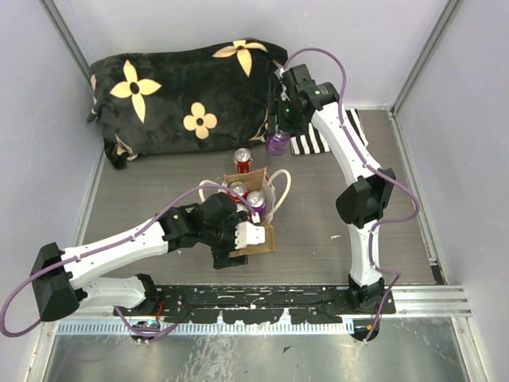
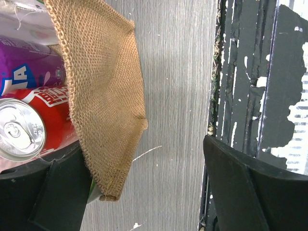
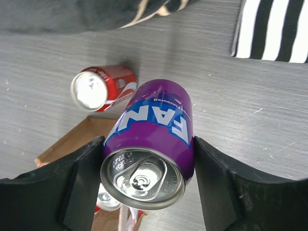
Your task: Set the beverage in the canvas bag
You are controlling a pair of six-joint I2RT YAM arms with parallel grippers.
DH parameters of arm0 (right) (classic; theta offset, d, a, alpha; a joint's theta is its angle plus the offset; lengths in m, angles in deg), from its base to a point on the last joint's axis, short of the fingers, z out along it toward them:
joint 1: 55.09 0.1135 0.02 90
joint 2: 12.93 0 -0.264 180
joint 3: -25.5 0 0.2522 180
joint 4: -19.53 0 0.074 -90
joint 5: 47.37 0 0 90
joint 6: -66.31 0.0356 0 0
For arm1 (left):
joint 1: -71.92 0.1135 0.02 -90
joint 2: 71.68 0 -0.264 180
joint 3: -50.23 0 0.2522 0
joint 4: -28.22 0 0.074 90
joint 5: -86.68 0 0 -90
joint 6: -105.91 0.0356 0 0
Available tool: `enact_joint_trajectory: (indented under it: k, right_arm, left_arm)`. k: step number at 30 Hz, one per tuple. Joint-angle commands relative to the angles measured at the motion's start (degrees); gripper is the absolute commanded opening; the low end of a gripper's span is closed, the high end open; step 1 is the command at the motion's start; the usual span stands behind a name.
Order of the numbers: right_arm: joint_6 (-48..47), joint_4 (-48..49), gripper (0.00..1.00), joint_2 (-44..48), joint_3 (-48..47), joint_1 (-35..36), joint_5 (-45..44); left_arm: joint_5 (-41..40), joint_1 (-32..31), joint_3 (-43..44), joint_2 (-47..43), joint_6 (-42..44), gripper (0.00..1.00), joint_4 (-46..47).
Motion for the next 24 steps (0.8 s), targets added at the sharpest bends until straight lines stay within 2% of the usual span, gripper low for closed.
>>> enact_joint_trajectory:
  k: [1,13,20,24]
  right_arm:
    - [-0.21,2.35,0.01,8.93,-1.27,4.06,3.2]
    - [0.34,1.68,0.01,16.31,6.46,12.34,1.67]
    - [0.79,3.41,0.01,21.43,17.9,13.71,3.05]
    - [1.24,4.27,0.01,23.72,23.04,13.92,3.63]
  left_arm:
    - [1.16,0.13,2.37,0.17,-0.11,0.95,1.78]
    - [-1.17,2.77,9.02,-0.07,-7.74,0.99,7.63]
    - [0.41,16.78,14.28,-3.72,-21.12,0.97,11.37]
    - [2.26,22.87,15.13,-7.07,-23.73,0.95,11.19]
